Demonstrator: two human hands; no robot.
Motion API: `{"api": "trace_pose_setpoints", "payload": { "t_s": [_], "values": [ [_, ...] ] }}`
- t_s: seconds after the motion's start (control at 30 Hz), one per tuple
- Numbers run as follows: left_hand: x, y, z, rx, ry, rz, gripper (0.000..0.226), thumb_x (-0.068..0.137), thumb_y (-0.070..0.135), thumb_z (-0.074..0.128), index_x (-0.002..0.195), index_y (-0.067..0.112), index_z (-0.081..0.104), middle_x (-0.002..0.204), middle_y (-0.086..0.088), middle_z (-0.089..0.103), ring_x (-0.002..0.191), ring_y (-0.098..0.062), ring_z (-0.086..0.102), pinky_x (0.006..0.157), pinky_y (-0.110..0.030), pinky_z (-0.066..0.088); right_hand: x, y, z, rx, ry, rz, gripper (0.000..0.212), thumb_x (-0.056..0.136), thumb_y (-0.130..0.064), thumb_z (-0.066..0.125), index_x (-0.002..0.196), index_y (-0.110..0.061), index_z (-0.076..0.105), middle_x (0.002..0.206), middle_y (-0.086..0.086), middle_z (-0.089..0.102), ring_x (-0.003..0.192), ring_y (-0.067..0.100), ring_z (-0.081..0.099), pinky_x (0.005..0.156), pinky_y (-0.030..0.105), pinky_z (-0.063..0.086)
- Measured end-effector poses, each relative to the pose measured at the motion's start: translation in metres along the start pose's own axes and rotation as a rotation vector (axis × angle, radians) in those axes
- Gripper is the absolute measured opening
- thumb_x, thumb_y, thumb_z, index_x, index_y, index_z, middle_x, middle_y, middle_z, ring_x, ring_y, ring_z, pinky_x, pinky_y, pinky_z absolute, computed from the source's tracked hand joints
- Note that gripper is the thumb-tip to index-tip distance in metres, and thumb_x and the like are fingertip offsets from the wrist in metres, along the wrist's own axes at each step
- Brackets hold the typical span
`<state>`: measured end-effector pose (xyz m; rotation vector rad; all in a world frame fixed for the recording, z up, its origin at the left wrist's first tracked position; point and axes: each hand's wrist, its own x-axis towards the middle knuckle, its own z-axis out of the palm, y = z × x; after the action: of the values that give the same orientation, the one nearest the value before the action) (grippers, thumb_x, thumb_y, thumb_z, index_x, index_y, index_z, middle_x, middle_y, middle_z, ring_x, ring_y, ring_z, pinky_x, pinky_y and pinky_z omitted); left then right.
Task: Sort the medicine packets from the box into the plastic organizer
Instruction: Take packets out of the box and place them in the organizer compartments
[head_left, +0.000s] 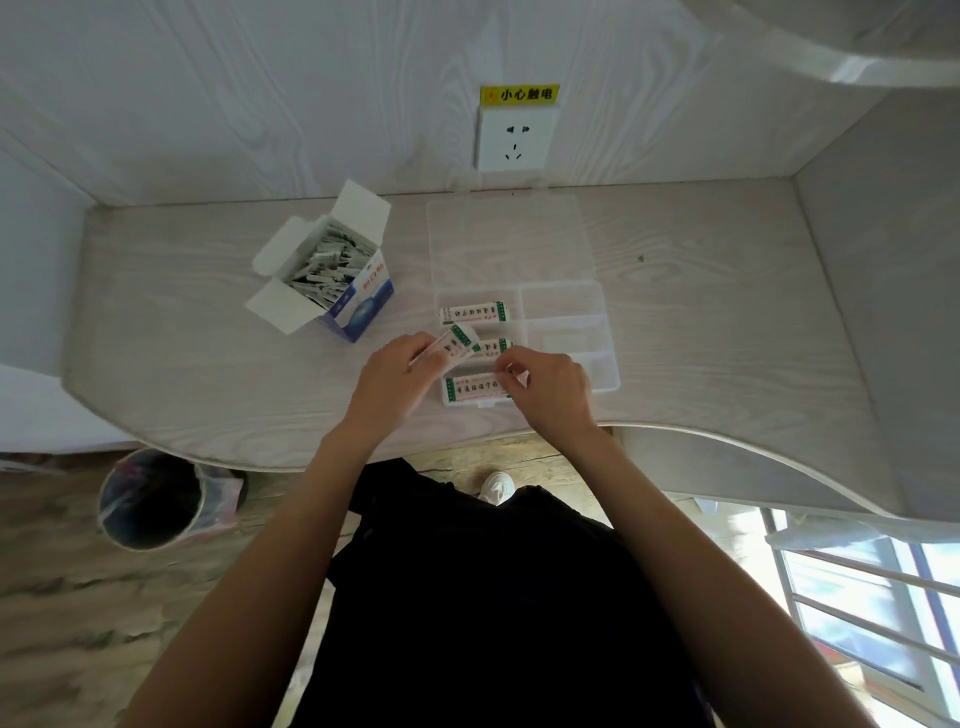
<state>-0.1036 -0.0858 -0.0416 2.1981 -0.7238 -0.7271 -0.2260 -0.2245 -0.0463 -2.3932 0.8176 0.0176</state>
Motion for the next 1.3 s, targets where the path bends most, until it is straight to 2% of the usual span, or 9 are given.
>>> {"api": "trace_pose_setpoints", "payload": {
  "t_s": [0.13, 0.23, 0.33, 0.5, 0.67, 0.83, 0.97, 1.17, 1.3],
  "values": [
    [0.001, 0.001, -0.004, -0.068, 0.010, 0.004, 0.012, 0.089, 0.027, 0.060, 0.099, 0.022, 0.063, 0.088, 0.012, 0.064, 0.075, -0.001, 0.057, 0.059, -0.012, 0.040, 0.004, 0.003, 0.002, -0.188, -0.019, -0.094, 0.020, 0.093, -0.023, 0.050, 0.098, -0.025, 0.069, 0.097, -0.008, 0.069, 0.088, 0.016, 0.063, 0.069, 0.026, 0.044],
    [0.000, 0.002, -0.005, -0.080, 0.001, -0.002, 0.010, 0.084, 0.027, 0.066, 0.092, 0.025, 0.060, 0.082, 0.015, 0.064, 0.073, 0.001, 0.058, 0.058, -0.011, 0.041, 0.004, 0.002, 0.003, -0.304, -0.024, -0.191, 0.025, 0.097, -0.026, 0.046, 0.107, -0.027, 0.068, 0.100, -0.007, 0.067, 0.091, 0.016, 0.061, 0.063, 0.024, 0.038],
    [0.001, 0.004, -0.004, -0.006, -0.024, 0.017, 0.007, 0.084, 0.030, 0.066, 0.089, 0.026, 0.063, 0.084, 0.012, 0.065, 0.071, 0.001, 0.057, 0.056, -0.009, 0.037, -0.002, 0.003, 0.007, -0.229, 0.049, -0.212, 0.020, 0.094, -0.028, 0.054, 0.103, -0.026, 0.071, 0.097, -0.004, 0.072, 0.083, 0.022, 0.067, 0.061, 0.026, 0.041],
    [0.005, 0.012, 0.012, 0.204, -0.021, 0.091, 0.018, 0.087, 0.031, 0.060, 0.098, 0.021, 0.069, 0.095, 0.001, 0.071, 0.078, -0.015, 0.060, 0.063, -0.021, 0.043, -0.012, 0.012, -0.001, 0.030, 0.192, -0.038, 0.010, 0.086, -0.021, 0.066, 0.090, -0.018, 0.075, 0.088, -0.003, 0.074, 0.064, 0.016, 0.065, 0.062, 0.031, 0.052],
    [0.004, 0.015, 0.031, 0.427, 0.068, 0.122, 0.025, 0.084, 0.032, 0.060, 0.102, 0.019, 0.071, 0.104, -0.005, 0.060, 0.100, -0.027, 0.047, 0.084, -0.034, 0.035, -0.014, 0.016, -0.006, 0.027, 0.341, -0.069, 0.004, 0.084, -0.019, 0.067, 0.083, -0.018, 0.071, 0.089, -0.003, 0.065, 0.054, 0.013, 0.057, 0.050, 0.024, 0.042],
    [0.003, 0.021, 0.039, 0.501, 0.127, 0.198, 0.019, 0.079, 0.031, 0.067, 0.091, 0.017, 0.075, 0.099, -0.006, 0.058, 0.098, -0.028, 0.046, 0.082, -0.036, 0.034, -0.007, 0.017, -0.003, -0.076, 0.325, -0.105, 0.002, 0.081, -0.022, 0.070, 0.081, -0.020, 0.071, 0.099, 0.000, 0.058, 0.076, 0.016, 0.055, 0.050, 0.024, 0.039],
    [0.002, 0.021, 0.041, 0.468, 0.101, 0.180, 0.023, 0.081, 0.035, 0.066, 0.096, 0.019, 0.074, 0.104, -0.003, 0.056, 0.102, -0.024, 0.042, 0.084, -0.030, 0.028, -0.002, 0.021, 0.004, -0.113, 0.271, -0.147, 0.003, 0.078, -0.024, 0.074, 0.078, -0.021, 0.073, 0.104, 0.005, 0.059, 0.085, 0.022, 0.052, 0.057, 0.024, 0.035],
    [0.001, 0.025, 0.043, 0.201, 0.122, 0.048, 0.028, 0.079, 0.036, 0.069, 0.099, 0.018, 0.072, 0.101, 0.005, 0.048, 0.101, -0.017, 0.038, 0.079, -0.022, 0.018, 0.003, 0.025, -0.003, -0.034, 0.207, -0.142, 0.009, 0.083, -0.027, 0.068, 0.083, -0.020, 0.073, 0.115, 0.005, 0.055, 0.091, 0.021, 0.046, 0.072, 0.026, 0.035],
    [-0.005, 0.018, 0.048, 0.374, 0.112, 0.113, 0.028, 0.081, 0.041, 0.066, 0.099, 0.021, 0.072, 0.108, 0.002, 0.053, 0.104, -0.021, 0.040, 0.077, -0.023, 0.015, 0.004, 0.028, 0.001, -0.144, 0.135, -0.172, 0.009, 0.081, -0.027, 0.068, 0.080, -0.019, 0.074, 0.118, 0.006, 0.055, 0.099, 0.026, 0.048, 0.076, 0.031, 0.041]
  ]
}}
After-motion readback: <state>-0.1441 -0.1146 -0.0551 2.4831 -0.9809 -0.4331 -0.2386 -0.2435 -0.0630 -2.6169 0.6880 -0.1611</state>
